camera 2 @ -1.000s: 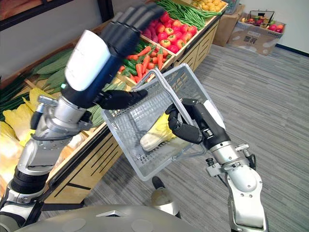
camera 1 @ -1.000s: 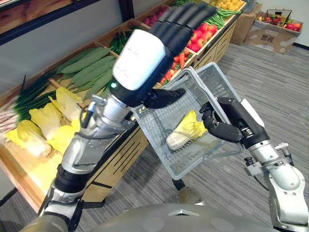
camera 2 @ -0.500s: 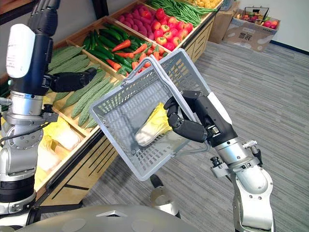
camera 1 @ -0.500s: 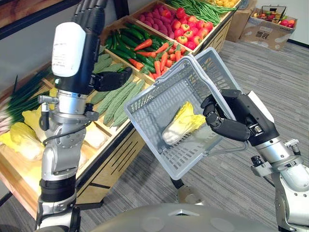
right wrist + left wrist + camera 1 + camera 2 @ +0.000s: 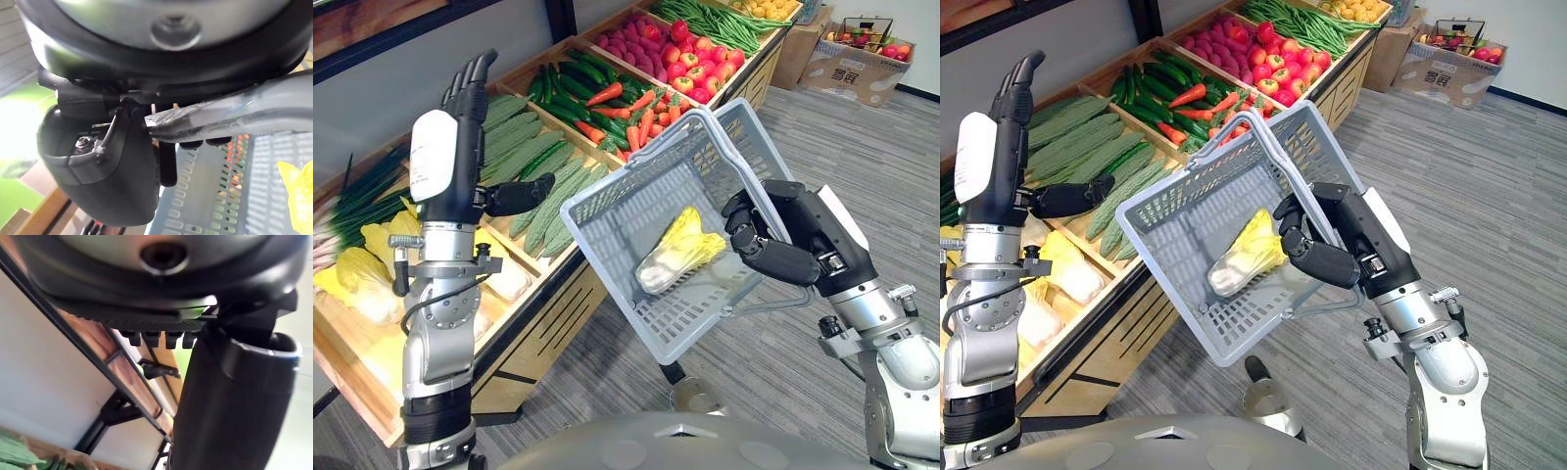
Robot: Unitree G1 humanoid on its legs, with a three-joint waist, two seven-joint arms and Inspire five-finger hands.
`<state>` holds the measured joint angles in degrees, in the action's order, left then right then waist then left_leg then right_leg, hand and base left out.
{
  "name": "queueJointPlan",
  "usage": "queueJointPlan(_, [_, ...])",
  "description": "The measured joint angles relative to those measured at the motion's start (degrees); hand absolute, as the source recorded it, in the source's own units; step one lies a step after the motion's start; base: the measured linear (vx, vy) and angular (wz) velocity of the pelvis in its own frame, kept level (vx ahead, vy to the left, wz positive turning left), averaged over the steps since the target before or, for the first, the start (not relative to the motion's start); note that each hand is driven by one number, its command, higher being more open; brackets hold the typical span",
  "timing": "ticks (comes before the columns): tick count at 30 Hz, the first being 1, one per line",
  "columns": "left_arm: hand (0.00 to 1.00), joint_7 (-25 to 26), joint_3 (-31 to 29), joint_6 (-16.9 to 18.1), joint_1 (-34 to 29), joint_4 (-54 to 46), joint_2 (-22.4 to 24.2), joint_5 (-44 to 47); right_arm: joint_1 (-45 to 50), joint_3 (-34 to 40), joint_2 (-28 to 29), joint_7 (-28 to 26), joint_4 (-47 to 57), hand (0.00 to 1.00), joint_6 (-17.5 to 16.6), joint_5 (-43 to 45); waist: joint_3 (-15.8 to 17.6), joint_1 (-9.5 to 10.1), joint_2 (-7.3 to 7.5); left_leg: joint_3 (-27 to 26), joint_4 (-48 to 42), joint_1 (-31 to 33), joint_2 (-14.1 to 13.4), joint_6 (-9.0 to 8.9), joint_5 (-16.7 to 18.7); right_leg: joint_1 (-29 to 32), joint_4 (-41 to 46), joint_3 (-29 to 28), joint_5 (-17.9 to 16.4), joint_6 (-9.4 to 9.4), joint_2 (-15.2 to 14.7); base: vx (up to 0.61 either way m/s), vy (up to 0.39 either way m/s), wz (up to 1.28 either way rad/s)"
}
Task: Pick vegetable in the basket
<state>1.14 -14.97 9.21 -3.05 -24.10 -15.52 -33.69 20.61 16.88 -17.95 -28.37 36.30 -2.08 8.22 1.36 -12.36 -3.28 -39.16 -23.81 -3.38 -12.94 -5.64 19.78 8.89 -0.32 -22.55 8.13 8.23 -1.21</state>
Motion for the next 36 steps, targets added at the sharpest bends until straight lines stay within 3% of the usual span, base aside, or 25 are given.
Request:
queueJointPlan(5, [1.0,-0.39,-0.87,-0.57,-2.39,1.77,1.66,3.04,0.01,0.04,0.0,0.1,-0.07,0.0,0.0,0.0,0.02,0.92,0.03,0.5,-0.05,0.1,-0.22,0.0,0.0,-0.39,-0.36,0.56,0.05,0.04,0.0,0.01,-0.004,0.05])
queueJointPlan(16, [1.0,0.59,-8.73,-1.96,-7.13,4.93,6.6,7.39,0.0,-0.16,-0.05,0.15,-0.8,0.0,0.0,0.02,0.43,3.16,0.68,2.66,0.12,0.02,-0.43,-0.01,-0.03,-2.11,-0.97,2.72,0.23,0.12,-0.3,0.02,-0.005,0.09])
queueJointPlan(26, [1.0,1.48,-8.0,-2.12,-11.55,8.89,11.39,11.51,0.65,-0.36,-0.06,0.23,-4.38,0.0,0.0,0.15,0.26,3.99,1.68,5.21,0.15,0.87,-0.17,0.18,-0.4,-3.06,-1.52,5.23,0.06,-0.14,-1.12,0.0,-0.006,0.13])
queueJointPlan(31, [1.0,-0.41,-6.89,-2.13,-16.01,9.2,14.02,13.99,1.22,-0.13,0.18,0.27,-4.62,0.0,0.0,0.26,0.28,4.24,1.85,6.01,1.05,0.91,0.42,0.26,-0.84,-3.41,-1.78,6.26,0.06,-0.14,-1.69,0.01,-0.001,0.11])
queueJointPlan(36, [1.0,-0.69,-8.61,-2.24,-17.88,15.41,15.83,16.12,1.61,-0.11,1.01,0.33,-6.78,0.0,0.0,2.26,0.05,4.74,2.31,6.23,1.29,0.89,0.42,0.16,-1.01,-3.54,-1.89,6.56,0.02,-0.19,-1.78,0.0,0.001,0.01])
